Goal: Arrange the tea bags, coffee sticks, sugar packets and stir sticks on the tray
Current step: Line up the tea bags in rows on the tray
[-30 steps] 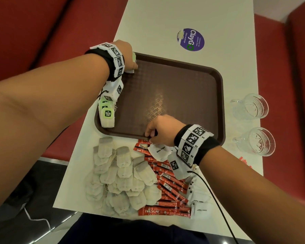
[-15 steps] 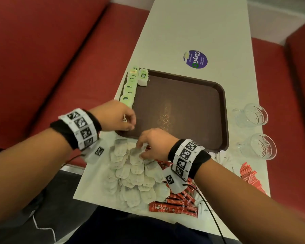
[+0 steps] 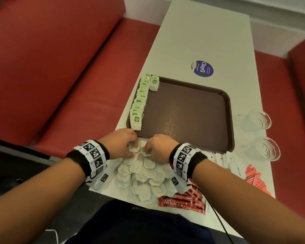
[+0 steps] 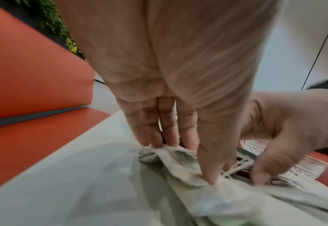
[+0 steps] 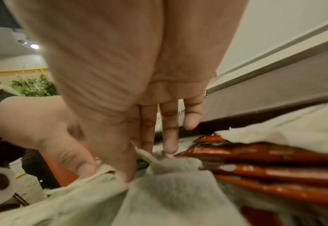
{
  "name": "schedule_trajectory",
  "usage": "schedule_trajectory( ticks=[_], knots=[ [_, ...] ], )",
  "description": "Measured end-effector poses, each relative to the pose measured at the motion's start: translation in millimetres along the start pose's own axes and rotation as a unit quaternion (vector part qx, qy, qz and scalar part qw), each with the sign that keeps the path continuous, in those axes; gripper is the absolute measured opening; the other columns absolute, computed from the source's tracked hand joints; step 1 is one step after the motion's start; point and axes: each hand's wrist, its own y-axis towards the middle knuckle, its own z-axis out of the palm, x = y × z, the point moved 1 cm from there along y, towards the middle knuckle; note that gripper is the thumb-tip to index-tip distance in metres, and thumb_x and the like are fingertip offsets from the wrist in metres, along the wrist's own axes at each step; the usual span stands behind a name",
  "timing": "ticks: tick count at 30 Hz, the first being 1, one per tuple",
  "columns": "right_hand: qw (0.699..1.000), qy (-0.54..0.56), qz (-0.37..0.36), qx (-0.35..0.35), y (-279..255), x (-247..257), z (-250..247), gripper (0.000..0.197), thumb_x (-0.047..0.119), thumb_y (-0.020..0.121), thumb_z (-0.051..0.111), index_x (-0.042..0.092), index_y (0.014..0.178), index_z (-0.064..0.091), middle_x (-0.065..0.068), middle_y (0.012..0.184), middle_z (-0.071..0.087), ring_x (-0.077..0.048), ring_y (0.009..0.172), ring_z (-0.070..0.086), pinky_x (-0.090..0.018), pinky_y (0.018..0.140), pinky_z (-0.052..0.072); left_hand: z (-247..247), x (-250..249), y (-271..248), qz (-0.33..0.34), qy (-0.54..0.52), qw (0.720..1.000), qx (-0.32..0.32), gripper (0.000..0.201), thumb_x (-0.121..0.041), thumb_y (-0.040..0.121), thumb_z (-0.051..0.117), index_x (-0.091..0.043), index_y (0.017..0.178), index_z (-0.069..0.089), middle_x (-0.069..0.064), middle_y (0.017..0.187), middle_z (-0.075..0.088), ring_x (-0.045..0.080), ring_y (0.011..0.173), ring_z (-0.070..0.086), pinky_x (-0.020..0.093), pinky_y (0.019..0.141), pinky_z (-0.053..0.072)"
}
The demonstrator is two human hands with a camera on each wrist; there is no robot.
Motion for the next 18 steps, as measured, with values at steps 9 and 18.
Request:
schedule_trajectory(
  ticks=[9, 18],
  knots=[
    [0.972, 0.169, 0.022, -0.164, -8.1, -3.6, -15.7, 0.011, 0.018, 0.085, 0.058, 0.01, 0.082, 0.065, 0.004, 0.078, 0.065, -0.016, 0.071, 0.058, -0.028, 0.066, 0.048, -15.2, 1.8, -6.5, 0.014, -0.092, 0.989, -0.113, 0.006, -0.031, 0.091, 0.067, -0.031, 0.095, 0.071, -0.018, 0.089, 0.069, -0.002, 0.081, 0.06, 0.027, 0.079, 0.051],
    [0.911, 0.326, 0.014, -0.251, -11.5, -14.0, -35.9, 0.015, 0.022, 0.091, 0.059, 0.018, 0.092, 0.044, 0.005, 0.072, 0.051, -0.011, 0.053, 0.043, -0.024, 0.051, 0.036, -51.8, -25.6, 4.1, 0.058, -0.158, 0.969, -0.182, 0.007, -0.025, 0.094, 0.066, -0.03, 0.093, 0.071, -0.013, 0.075, 0.07, 0.007, 0.069, 0.063, 0.03, 0.069, 0.053]
  ],
)
